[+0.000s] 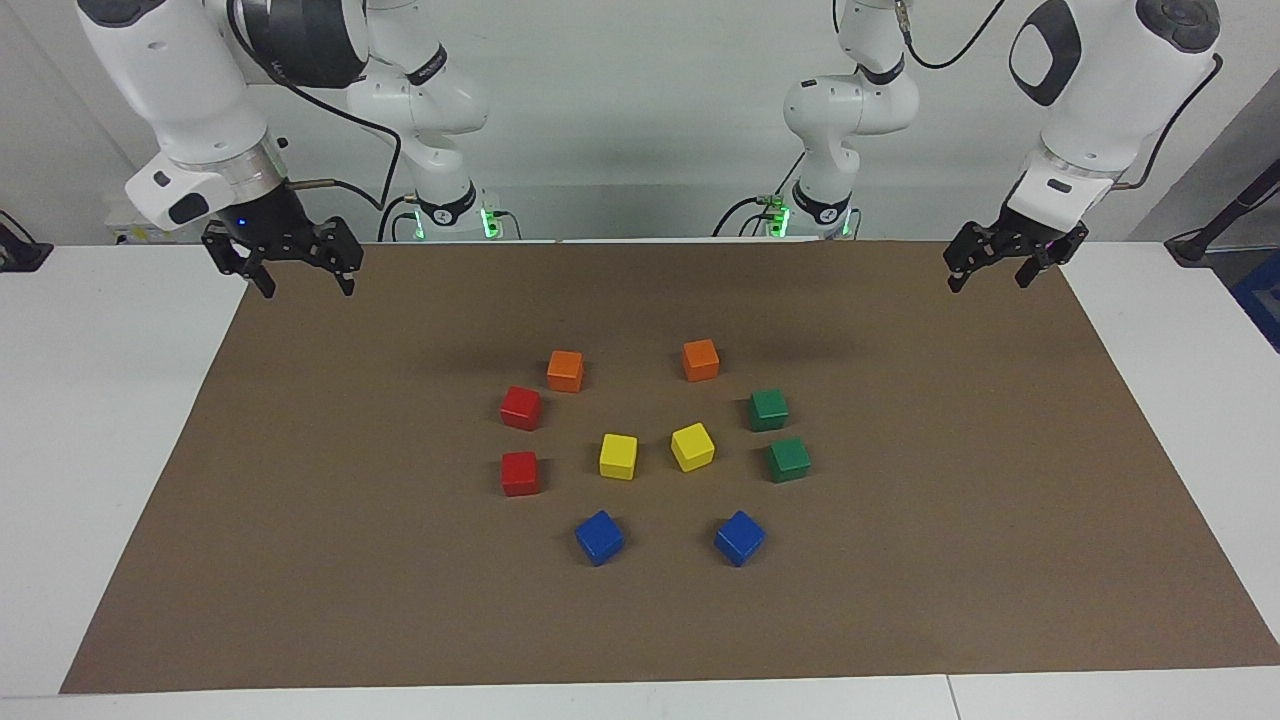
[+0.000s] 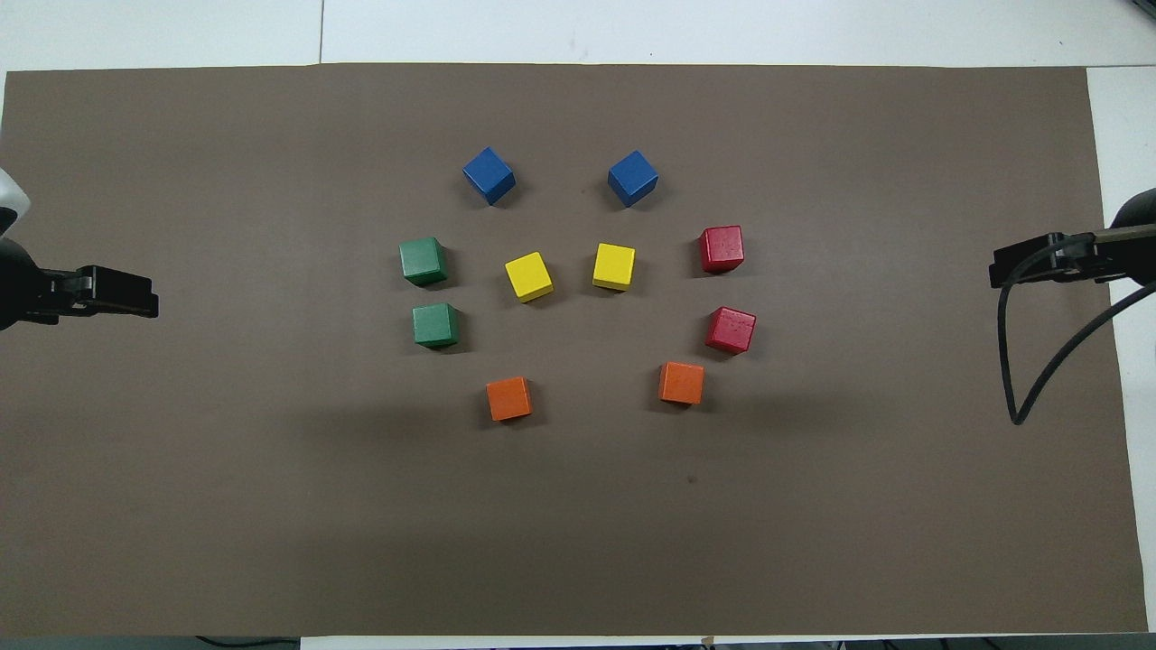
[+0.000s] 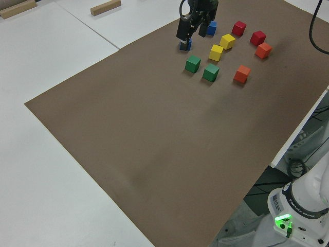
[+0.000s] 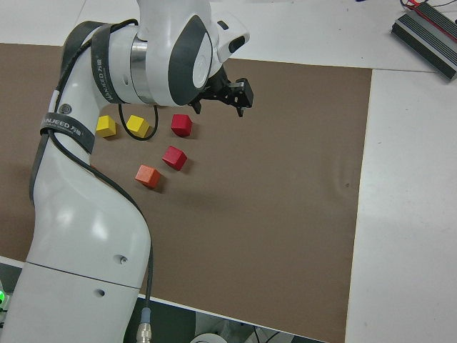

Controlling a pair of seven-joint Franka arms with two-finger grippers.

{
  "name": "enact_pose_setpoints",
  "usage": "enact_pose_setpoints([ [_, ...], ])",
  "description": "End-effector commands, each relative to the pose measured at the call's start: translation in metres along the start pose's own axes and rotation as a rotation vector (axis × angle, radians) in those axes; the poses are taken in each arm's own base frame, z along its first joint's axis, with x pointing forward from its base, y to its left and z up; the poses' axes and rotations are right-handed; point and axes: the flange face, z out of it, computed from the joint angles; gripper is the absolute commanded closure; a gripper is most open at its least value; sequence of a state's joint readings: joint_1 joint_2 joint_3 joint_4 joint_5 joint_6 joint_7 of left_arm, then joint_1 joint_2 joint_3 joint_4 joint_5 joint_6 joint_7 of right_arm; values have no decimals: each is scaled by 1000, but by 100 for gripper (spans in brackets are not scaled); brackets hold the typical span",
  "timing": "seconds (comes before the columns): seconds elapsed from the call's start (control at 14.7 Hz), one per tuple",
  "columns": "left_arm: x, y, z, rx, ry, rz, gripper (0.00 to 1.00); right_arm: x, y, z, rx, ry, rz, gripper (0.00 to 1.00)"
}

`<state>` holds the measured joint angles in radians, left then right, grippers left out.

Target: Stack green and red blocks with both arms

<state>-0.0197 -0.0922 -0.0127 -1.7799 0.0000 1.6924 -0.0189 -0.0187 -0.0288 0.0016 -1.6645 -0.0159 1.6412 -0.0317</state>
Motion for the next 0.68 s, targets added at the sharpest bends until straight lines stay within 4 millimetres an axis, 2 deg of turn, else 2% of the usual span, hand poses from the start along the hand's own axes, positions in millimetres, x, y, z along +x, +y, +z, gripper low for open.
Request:
enact_pose_setpoints([
  [0.0, -2, 4, -2, -16, 13, -3, 0, -5, -2, 0, -12, 13, -3, 0],
  [0.41, -2, 5, -2, -16, 10, 9, 0, -5, -1, 0, -12, 11, 0, 0],
  [0.61, -2, 13, -1, -16, 12, 23, 0, -5, -1, 0, -11, 8, -2, 0],
])
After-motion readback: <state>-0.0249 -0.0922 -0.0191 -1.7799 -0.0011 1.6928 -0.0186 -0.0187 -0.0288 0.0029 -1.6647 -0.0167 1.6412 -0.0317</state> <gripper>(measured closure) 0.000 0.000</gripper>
